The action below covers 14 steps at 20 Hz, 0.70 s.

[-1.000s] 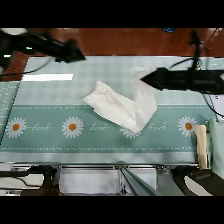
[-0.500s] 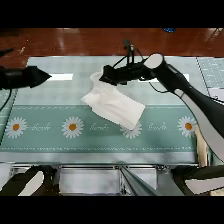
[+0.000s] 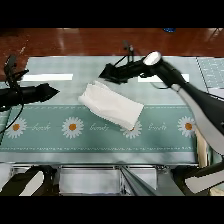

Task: Fold the shirts.

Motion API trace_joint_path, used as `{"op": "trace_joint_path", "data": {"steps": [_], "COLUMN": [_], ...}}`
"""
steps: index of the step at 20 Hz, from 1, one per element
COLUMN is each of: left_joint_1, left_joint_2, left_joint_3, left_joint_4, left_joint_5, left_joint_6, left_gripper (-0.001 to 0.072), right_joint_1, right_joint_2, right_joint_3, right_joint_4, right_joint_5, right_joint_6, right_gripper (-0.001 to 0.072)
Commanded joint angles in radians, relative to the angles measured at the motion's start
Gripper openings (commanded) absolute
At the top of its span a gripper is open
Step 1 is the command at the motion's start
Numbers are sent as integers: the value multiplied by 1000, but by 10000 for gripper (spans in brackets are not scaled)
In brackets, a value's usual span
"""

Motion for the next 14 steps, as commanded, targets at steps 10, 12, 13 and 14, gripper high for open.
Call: {"op": "trace_joint_path", "data": {"steps": [10, 12, 13, 14], "left_joint_1": [-44, -77, -92, -103], "left_joint_2": [-2, -5, -10, -15], "left_joint_3": [-9, -9, -9, -9], "left_joint_4": [0, 0, 0, 0], "left_joint_5": [-11, 3, 9, 12], "left_joint_6": [-1, -4, -4, -4], "left_gripper": [19, 19, 19, 19], "right_joint_1": [-256, -256, -256, -255], "right_joint_2": [857, 798, 743, 687], "right_joint_3": [-1025, -1107, -1110, -1106], "right_joint_4": [-624, -404, -286, -161], "right_joint_5": [-214, -300, -313, -325], "right_joint_6": [559, 453, 357, 252], "right_gripper": [407, 407, 407, 405]}}
